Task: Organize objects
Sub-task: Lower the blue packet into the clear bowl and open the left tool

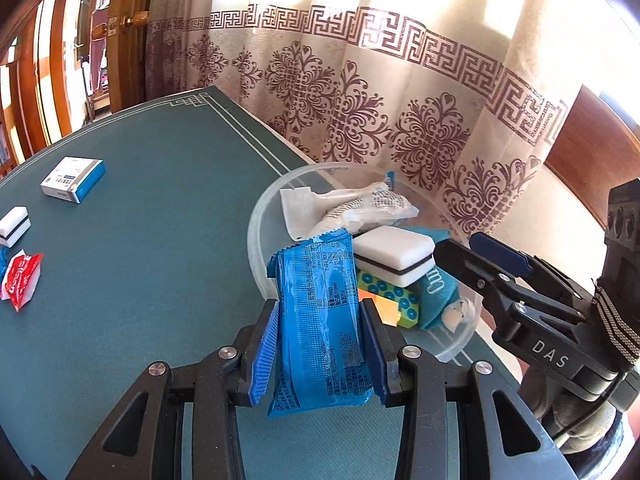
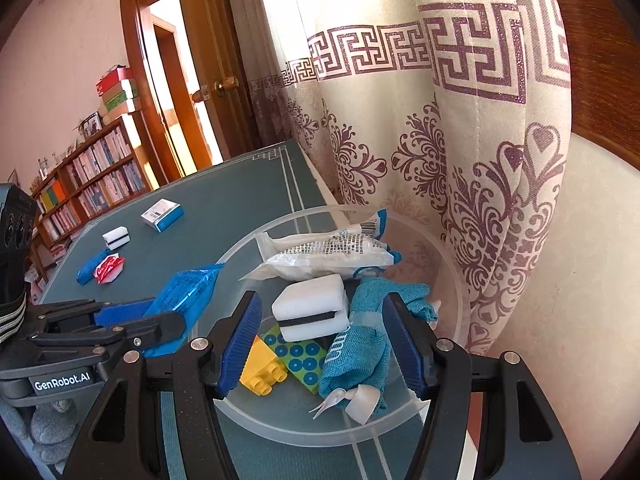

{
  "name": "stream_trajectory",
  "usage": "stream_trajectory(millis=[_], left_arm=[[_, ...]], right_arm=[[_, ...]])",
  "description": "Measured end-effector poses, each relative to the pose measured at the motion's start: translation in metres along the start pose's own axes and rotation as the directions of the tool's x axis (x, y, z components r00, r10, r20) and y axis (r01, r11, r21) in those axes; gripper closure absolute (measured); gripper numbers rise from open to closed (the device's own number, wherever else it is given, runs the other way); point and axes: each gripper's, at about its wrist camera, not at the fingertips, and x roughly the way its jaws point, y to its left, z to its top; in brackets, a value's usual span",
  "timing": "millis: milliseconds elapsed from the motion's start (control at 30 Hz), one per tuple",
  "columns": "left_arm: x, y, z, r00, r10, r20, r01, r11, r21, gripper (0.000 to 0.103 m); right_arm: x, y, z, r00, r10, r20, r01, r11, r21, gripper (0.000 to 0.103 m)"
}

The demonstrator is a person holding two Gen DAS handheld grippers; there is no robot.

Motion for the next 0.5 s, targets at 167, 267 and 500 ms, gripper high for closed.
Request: stream_trajectory(millis=[167, 267, 500], left_arm=[[0.016, -0.010, 0.005, 0.999, -0.016, -0.035, 0.016, 1.000, 0.006, 0.061], [0.023, -0.012, 0.013, 0.999, -0.015, -0.031, 0.015, 1.000, 0.007, 0.061], [0.037, -0.005, 0.029, 1.000, 0.008, -0.010, -0.008, 1.000, -0.021, 0.057]], right_arm=[[-0.002, -0.011, 0.003, 1.000, -0.015, 0.009, 0.015, 0.999, 0.034, 0.039], [-0.002, -0.015, 0.003, 1.000, -0.019, 0.009, 0.018, 0.999, 0.048, 0.039], [-0.001, -0.011, 0.002, 1.000, -0.008, 0.007, 0.008, 0.999, 0.047, 0.039]])
